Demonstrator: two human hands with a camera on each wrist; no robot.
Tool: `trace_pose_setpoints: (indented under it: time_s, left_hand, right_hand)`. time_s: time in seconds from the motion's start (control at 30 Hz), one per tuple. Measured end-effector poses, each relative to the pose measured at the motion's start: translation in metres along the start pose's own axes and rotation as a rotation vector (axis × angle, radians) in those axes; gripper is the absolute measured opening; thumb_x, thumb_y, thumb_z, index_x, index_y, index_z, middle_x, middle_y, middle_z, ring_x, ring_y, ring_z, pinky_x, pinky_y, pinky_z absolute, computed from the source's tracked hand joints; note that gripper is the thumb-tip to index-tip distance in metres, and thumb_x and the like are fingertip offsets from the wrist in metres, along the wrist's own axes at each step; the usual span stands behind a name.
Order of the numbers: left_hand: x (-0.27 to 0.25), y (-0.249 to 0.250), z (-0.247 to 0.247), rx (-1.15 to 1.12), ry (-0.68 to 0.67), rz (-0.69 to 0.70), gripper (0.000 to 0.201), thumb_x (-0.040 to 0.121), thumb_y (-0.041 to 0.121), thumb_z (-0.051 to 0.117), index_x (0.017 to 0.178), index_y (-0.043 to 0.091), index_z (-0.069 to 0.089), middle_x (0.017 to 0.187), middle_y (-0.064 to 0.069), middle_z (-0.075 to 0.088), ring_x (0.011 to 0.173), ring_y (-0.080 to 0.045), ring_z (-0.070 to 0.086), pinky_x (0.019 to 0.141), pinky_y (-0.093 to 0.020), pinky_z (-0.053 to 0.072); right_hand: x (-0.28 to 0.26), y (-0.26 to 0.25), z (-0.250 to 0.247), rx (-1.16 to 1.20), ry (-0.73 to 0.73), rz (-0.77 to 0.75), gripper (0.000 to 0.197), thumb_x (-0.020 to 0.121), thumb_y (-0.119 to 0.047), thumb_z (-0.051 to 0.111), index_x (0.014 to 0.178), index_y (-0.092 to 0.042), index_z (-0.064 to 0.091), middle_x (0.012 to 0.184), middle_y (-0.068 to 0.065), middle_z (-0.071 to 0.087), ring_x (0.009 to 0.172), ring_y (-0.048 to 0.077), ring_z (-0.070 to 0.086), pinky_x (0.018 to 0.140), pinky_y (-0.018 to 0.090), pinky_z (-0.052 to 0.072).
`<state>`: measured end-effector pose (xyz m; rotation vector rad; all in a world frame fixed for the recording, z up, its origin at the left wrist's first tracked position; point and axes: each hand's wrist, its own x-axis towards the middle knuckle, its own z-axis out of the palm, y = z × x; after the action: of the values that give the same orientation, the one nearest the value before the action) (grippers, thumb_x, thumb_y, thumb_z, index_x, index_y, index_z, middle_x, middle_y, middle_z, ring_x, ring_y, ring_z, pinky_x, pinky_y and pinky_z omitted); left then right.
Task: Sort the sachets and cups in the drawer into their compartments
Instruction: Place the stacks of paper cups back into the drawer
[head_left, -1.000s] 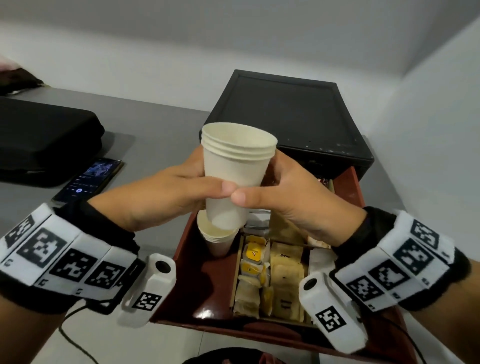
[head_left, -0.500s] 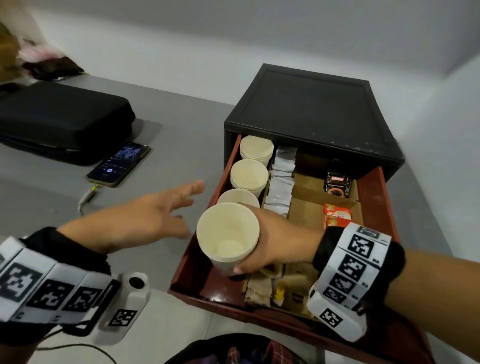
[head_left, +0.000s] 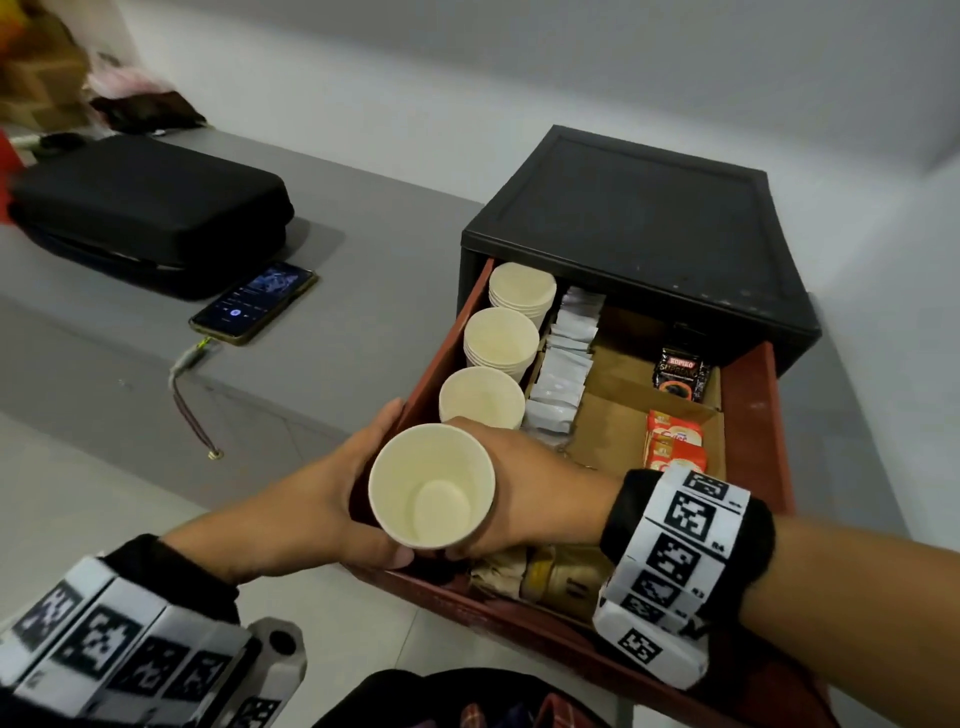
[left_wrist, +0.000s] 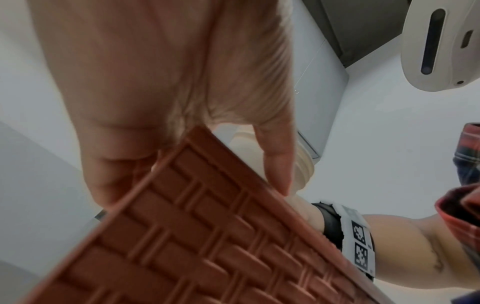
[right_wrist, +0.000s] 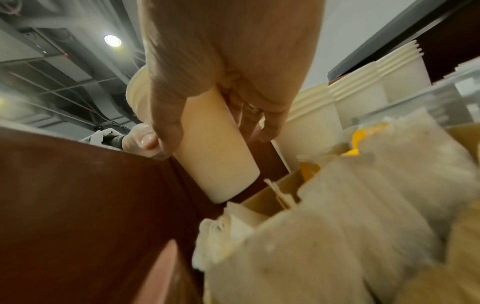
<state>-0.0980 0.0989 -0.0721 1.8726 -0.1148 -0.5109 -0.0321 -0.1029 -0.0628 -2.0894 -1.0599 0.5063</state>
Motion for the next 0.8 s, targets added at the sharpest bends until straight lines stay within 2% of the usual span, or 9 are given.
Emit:
trace_pose_setpoints:
  time_s: [0.1,0.23,0.3,0.4,0.53,0.63,0.7,0.77,0.8]
  left_hand:
    - [0.0,-0.004,0.005,-0.01,0.04,-0.012,0.125,0.058,0.014,0.087,0.14,0.049,0.0,0.116,0.056,0.037,0.113,0.025,0.041,0.081,-0.006,0.045]
    - [-0.001,-0.008,0.007,-0.042,0.061,-0.024,0.132,0.054,0.021,0.09,0.146,0.045,-0.002,0.133,0.039,0.037,0.118,0.016,0.045,0.09,-0.013,0.047]
    - [-0.002,-0.008,0.009,-0.075,0.059,-0.02,0.135,0.048,0.029,0.088,0.147,0.045,-0.002,0.136,0.036,0.037,0.12,0.015,0.044,0.092,-0.013,0.046]
    - [-0.005,-0.007,0.012,-0.136,0.049,-0.024,0.137,0.045,0.025,0.089,0.148,0.041,-0.001,0.13,0.04,0.039,0.119,0.017,0.044,0.088,-0.008,0.044]
    - [-0.005,-0.007,0.014,-0.149,0.061,-0.024,0.133,0.054,0.001,0.086,0.147,0.036,-0.002,0.126,0.04,0.037,0.112,0.025,0.044,0.083,-0.002,0.042]
    - [-0.004,-0.009,0.013,-0.145,0.048,-0.022,0.136,0.053,0.005,0.089,0.148,0.036,-0.003,0.128,0.04,0.037,0.116,0.022,0.043,0.086,-0.003,0.042]
    - [-0.004,-0.011,0.012,-0.143,0.04,-0.022,0.135,0.054,0.006,0.089,0.147,0.037,-0.003,0.131,0.038,0.037,0.119,0.019,0.042,0.087,-0.005,0.042]
    - [-0.003,-0.011,0.011,-0.143,0.038,-0.015,0.136,0.053,0.011,0.091,0.147,0.039,-0.003,0.131,0.038,0.037,0.119,0.02,0.042,0.088,-0.005,0.042]
    - [-0.004,-0.01,0.011,-0.143,0.033,-0.009,0.137,0.05,0.017,0.092,0.146,0.04,-0.003,0.131,0.039,0.036,0.119,0.02,0.042,0.088,-0.005,0.042]
  right_hand:
    - [0.0,0.005,0.003,-0.031,-0.018,0.028,0.078,0.061,-0.016,0.088,0.127,-0.015,0.046,0.122,-0.006,0.054,0.102,-0.005,0.042,0.083,0.006,0.033]
    - [0.003,0.013,0.008,-0.038,-0.03,0.093,0.075,0.062,-0.016,0.087,0.126,-0.016,0.048,0.123,-0.004,0.057,0.102,-0.002,0.045,0.079,0.001,0.032]
    - [0.003,0.015,0.01,-0.049,-0.037,0.132,0.073,0.063,-0.014,0.086,0.126,-0.015,0.05,0.123,-0.002,0.058,0.104,0.004,0.05,0.081,0.009,0.037]
    - [0.005,0.014,0.012,-0.137,-0.054,0.138,0.061,0.064,-0.014,0.084,0.117,-0.01,0.056,0.115,0.003,0.063,0.103,0.015,0.057,0.078,0.02,0.041]
    - [0.01,0.011,0.018,-0.201,-0.077,0.135,0.047,0.065,-0.018,0.083,0.106,-0.009,0.061,0.1,0.004,0.066,0.09,0.018,0.06,0.076,0.029,0.049]
    - [0.01,0.008,0.018,-0.227,-0.088,0.124,0.047,0.067,-0.017,0.082,0.108,-0.01,0.06,0.101,0.004,0.066,0.088,0.015,0.058,0.069,0.021,0.044]
    - [0.01,0.008,0.014,-0.239,-0.108,0.148,0.046,0.067,-0.016,0.081,0.108,-0.009,0.06,0.1,0.003,0.065,0.089,0.015,0.058,0.067,0.02,0.044]
    - [0.008,0.007,0.007,-0.254,-0.136,0.211,0.046,0.068,-0.014,0.079,0.109,-0.007,0.06,0.098,0.002,0.065,0.088,0.017,0.059,0.07,0.024,0.049]
    - [0.007,0.006,0.003,-0.251,-0.143,0.236,0.045,0.068,-0.014,0.077,0.109,-0.005,0.06,0.098,0.006,0.066,0.088,0.022,0.061,0.074,0.032,0.053]
